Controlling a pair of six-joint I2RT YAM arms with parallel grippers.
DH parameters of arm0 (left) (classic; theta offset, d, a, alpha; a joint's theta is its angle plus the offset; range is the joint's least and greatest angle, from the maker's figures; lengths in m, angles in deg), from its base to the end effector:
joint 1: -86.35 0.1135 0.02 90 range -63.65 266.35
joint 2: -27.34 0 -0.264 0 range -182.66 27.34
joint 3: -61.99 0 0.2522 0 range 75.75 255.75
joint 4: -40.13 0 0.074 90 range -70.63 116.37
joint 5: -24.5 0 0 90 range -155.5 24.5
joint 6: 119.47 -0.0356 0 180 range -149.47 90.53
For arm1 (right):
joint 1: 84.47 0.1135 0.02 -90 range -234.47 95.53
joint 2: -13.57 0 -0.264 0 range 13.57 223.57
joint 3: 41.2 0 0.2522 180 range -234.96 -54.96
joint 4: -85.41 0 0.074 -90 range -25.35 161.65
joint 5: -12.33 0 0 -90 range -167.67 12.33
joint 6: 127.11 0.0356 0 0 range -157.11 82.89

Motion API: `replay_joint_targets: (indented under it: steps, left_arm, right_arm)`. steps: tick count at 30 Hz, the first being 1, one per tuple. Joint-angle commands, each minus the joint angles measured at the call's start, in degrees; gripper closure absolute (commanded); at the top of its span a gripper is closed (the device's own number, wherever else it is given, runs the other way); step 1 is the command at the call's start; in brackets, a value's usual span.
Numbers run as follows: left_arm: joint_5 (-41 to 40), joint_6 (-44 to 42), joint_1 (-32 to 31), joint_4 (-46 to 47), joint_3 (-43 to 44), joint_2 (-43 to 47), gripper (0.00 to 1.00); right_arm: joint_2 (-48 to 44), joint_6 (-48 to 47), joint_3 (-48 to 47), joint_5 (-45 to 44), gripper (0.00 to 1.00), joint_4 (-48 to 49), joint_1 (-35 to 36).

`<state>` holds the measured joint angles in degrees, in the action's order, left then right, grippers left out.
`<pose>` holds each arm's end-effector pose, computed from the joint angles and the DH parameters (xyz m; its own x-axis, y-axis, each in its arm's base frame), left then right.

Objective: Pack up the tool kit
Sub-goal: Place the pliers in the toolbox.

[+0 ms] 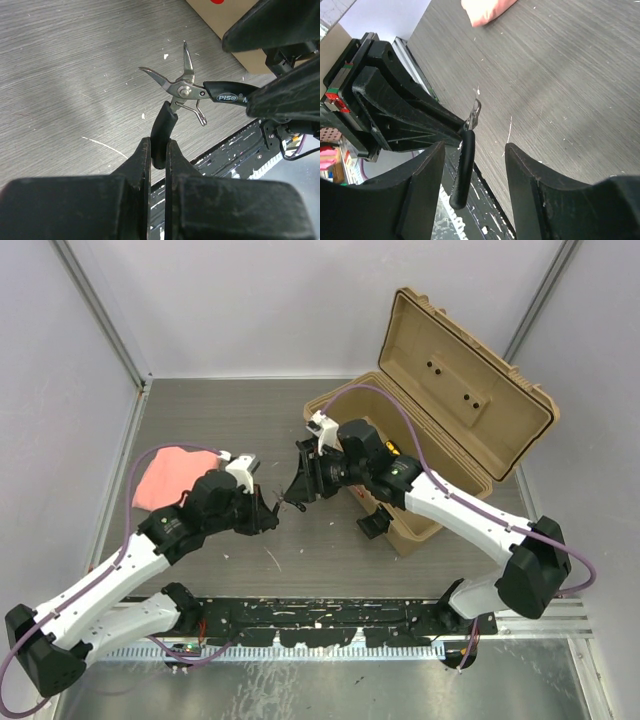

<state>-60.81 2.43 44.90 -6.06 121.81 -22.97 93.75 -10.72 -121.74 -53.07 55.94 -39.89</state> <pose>0.1389 -0.1266 0.2929 -0.7547 -0.0361 -0.6551 0.3652 0.8063 -0.4653 0.2176 0.2352 0.3235 -0.7092 -0.1315 -0.6926 -0.6497 0.5032 0.5697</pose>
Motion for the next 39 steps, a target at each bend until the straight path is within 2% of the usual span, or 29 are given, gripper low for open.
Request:
replay_joint_targets:
  steps: [1, 5, 18, 20, 22, 24, 30, 36, 39]
  left_arm:
    - [-3.0, -1.1, -0.7, 2.3, 2.9, 0.6, 1.0]
    - [-3.7, -1.1, -0.8, 2.3, 2.8, 1.5, 1.0]
    - [-4.7, -1.0, -0.8, 1.1, 2.5, 2.1, 0.99]
    - [-4.7, -0.6, -0.8, 1.3, 2.2, 2.0, 0.9]
    - [-4.3, -0.3, -0.8, 1.9, 2.0, 2.0, 0.86]
    - [-3.7, 0.1, -0.7, 2.8, 1.6, 2.0, 0.78]
    - [-5.3, 0.2, -0.8, 0.6, 2.7, 2.5, 0.32]
    - [-8.1, 0.6, -0.8, 0.8, 1.7, 7.7, 0.04]
    - [-9.9, 0.8, -0.7, 0.8, 0.7, 10.2, 0.02]
  right_arm:
    - [0.1, -1.2, -3.2, 2.7, 0.45, 0.0, 0.8]
    - [1.0, -1.2, -3.7, 5.2, 0.53, -0.2, 1.2]
    - [1.7, -1.9, -4.5, 5.1, 0.94, -0.1, 2.0]
    - [1.4, -2.2, -4.6, 4.2, 0.99, -0.1, 2.1]
    - [1.1, -2.3, -4.4, 2.8, 0.99, -0.1, 2.1]
    - [0.5, -2.8, -4.2, 0.3, 0.99, -0.2, 2.1]
    - [-2.4, -5.1, -3.1, -7.8, 0.99, 0.4, 2.1]
    - [-7.1, -9.8, -0.9, -22.7, 0.99, 1.0, 2.0]
    - [-10.9, -12.0, 0.6, -31.0, 0.99, 2.2, 2.0]
